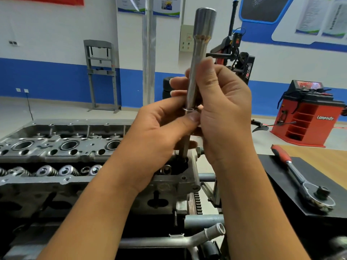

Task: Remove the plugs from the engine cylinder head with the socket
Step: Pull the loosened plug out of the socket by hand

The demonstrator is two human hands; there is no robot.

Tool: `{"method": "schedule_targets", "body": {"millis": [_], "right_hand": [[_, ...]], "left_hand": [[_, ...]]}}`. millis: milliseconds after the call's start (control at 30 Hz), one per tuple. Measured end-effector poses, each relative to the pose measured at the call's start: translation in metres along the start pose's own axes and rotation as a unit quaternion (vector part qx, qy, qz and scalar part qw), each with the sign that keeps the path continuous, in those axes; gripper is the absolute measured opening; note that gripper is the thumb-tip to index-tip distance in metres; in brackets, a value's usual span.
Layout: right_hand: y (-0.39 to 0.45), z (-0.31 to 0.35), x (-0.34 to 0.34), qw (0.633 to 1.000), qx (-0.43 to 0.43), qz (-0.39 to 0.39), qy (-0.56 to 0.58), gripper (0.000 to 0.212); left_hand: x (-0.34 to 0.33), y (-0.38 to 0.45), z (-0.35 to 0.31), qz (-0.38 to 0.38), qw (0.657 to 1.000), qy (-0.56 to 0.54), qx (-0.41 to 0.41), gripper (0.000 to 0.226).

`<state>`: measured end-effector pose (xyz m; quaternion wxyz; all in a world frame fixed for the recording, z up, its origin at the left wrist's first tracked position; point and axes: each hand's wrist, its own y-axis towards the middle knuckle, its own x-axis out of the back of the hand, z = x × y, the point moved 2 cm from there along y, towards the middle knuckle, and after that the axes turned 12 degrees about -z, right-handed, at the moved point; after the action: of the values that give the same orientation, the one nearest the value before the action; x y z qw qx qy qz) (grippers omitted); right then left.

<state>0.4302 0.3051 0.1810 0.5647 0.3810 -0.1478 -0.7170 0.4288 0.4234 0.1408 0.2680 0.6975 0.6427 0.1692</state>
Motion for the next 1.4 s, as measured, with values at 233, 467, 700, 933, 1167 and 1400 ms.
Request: {"method": "schedule_targets", "body": {"millis": [233,467,700,933,1167,1400], "right_hand": [[-0.002,0.001,0.001,1.0,-0.028,0.007,0.001,0.019],[-0.002,-0.007,-0.002,1.0,-0.003,-0.018,-0.012,0.018],[-0.002,-0.007,-0.006,0.999,-0.033,0.03,0.012,0.019],[-0.005,-0.016,-0.013,0.999,0.008,-0.011,0.046,0.017],[-0.01,-0.017,-0.018,0.999,-0.007,0.0,0.046,0.024],[-0.01,-0.017,-0.019,0.999,0.015,-0.036,0.013,0.032]], "left_hand": [[0.001,0.0,-0.002,-0.052,0.998,-0.002,-0.026,0.026],[0.003,-0.001,0.002,-0.049,0.998,-0.034,0.0,0.029],[0.002,-0.004,0.003,-0.06,0.997,-0.007,-0.041,0.024],[0.0,-0.004,0.003,-0.04,0.998,-0.008,-0.043,0.031],[0.001,-0.005,0.002,-0.057,0.997,0.013,-0.056,0.024],[-0.001,-0.006,0.0,-0.038,0.999,-0.017,-0.035,0.025]]}}
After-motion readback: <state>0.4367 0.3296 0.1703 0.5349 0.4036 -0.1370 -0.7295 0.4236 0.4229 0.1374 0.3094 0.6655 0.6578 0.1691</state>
